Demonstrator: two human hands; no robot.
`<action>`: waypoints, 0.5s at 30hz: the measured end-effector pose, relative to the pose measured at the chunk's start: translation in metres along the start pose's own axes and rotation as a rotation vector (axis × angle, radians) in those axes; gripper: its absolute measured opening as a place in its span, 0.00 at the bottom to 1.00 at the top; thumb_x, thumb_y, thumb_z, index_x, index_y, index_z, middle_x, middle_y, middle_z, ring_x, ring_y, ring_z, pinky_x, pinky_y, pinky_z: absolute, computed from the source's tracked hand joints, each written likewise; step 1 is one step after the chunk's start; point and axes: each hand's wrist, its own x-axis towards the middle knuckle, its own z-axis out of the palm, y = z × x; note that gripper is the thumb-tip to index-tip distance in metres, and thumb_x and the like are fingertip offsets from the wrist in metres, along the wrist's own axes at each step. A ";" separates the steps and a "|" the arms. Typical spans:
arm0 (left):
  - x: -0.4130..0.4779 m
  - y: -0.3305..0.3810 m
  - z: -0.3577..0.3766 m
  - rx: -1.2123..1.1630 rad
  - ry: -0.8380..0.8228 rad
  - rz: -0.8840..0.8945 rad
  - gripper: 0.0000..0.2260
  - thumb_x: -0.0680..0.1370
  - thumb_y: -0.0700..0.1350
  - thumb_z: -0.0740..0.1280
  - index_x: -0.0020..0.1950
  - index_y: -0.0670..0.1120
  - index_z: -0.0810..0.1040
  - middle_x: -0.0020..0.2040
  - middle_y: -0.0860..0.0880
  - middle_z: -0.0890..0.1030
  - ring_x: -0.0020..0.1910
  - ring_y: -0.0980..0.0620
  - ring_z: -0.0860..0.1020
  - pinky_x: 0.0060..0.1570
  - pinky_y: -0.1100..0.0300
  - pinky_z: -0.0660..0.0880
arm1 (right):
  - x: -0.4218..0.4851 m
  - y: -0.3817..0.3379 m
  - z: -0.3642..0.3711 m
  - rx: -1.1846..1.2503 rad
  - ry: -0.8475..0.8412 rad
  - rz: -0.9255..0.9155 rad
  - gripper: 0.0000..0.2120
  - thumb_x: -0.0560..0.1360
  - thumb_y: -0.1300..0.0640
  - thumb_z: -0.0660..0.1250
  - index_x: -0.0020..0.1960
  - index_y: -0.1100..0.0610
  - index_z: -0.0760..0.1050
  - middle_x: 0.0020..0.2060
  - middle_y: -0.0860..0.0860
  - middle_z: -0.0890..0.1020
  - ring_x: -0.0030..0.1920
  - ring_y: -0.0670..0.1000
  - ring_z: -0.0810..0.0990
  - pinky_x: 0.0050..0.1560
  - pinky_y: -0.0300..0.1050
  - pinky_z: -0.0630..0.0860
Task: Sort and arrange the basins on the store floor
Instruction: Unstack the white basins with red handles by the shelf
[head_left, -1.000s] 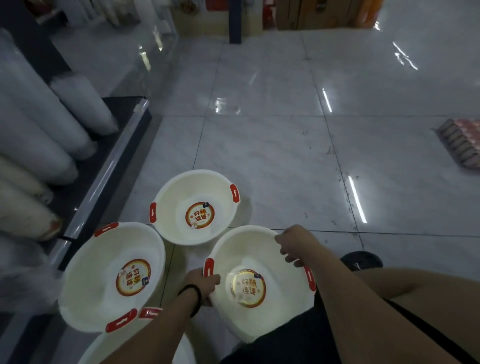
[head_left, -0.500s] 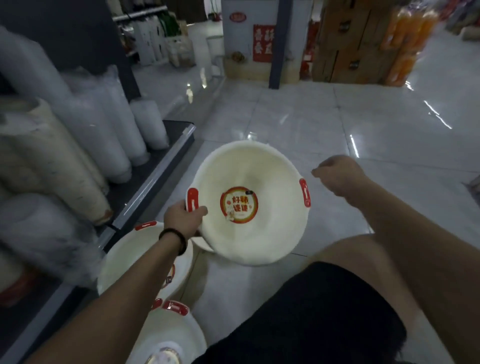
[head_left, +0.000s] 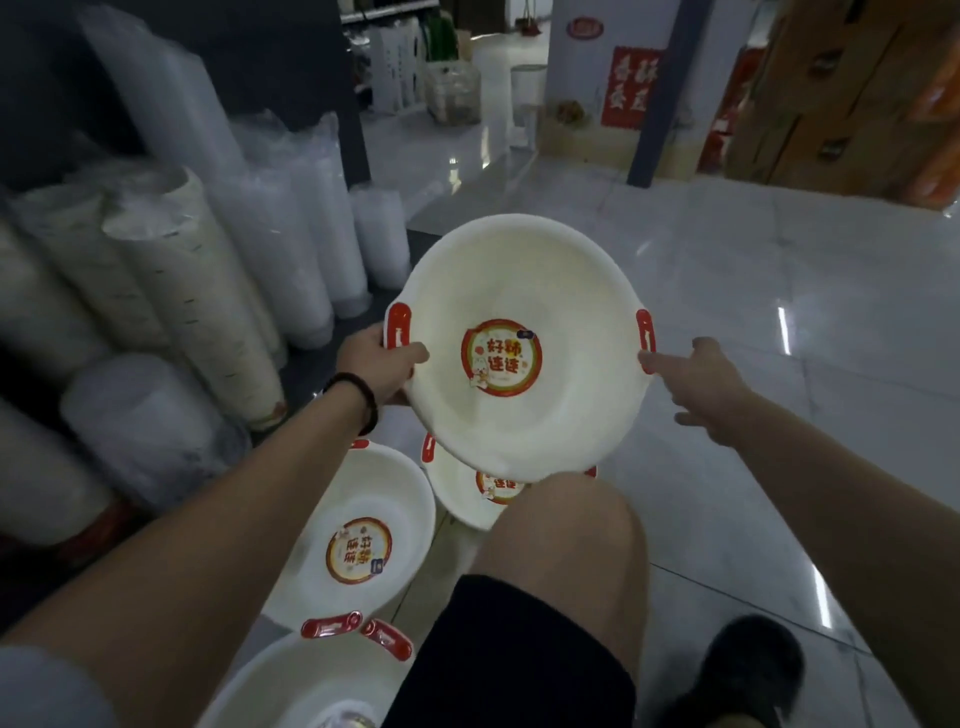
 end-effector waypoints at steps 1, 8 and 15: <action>0.011 -0.007 0.001 -0.013 0.004 -0.037 0.14 0.72 0.41 0.76 0.56 0.51 0.83 0.49 0.48 0.86 0.46 0.46 0.85 0.40 0.43 0.84 | 0.010 0.003 0.010 0.000 -0.024 0.019 0.44 0.76 0.43 0.74 0.82 0.54 0.54 0.62 0.57 0.75 0.59 0.62 0.78 0.61 0.66 0.79; 0.077 -0.055 0.031 -0.049 -0.003 -0.291 0.12 0.75 0.41 0.74 0.57 0.47 0.79 0.52 0.42 0.84 0.49 0.40 0.84 0.41 0.45 0.84 | 0.100 0.046 0.069 0.163 -0.098 0.085 0.30 0.79 0.54 0.72 0.78 0.48 0.66 0.64 0.54 0.78 0.57 0.63 0.82 0.50 0.63 0.85; 0.153 -0.123 0.073 0.165 -0.073 -0.421 0.11 0.79 0.41 0.71 0.60 0.47 0.75 0.50 0.44 0.81 0.47 0.44 0.81 0.45 0.43 0.82 | 0.188 0.112 0.115 0.005 -0.127 0.247 0.19 0.75 0.56 0.77 0.60 0.57 0.71 0.54 0.57 0.80 0.48 0.59 0.84 0.41 0.56 0.86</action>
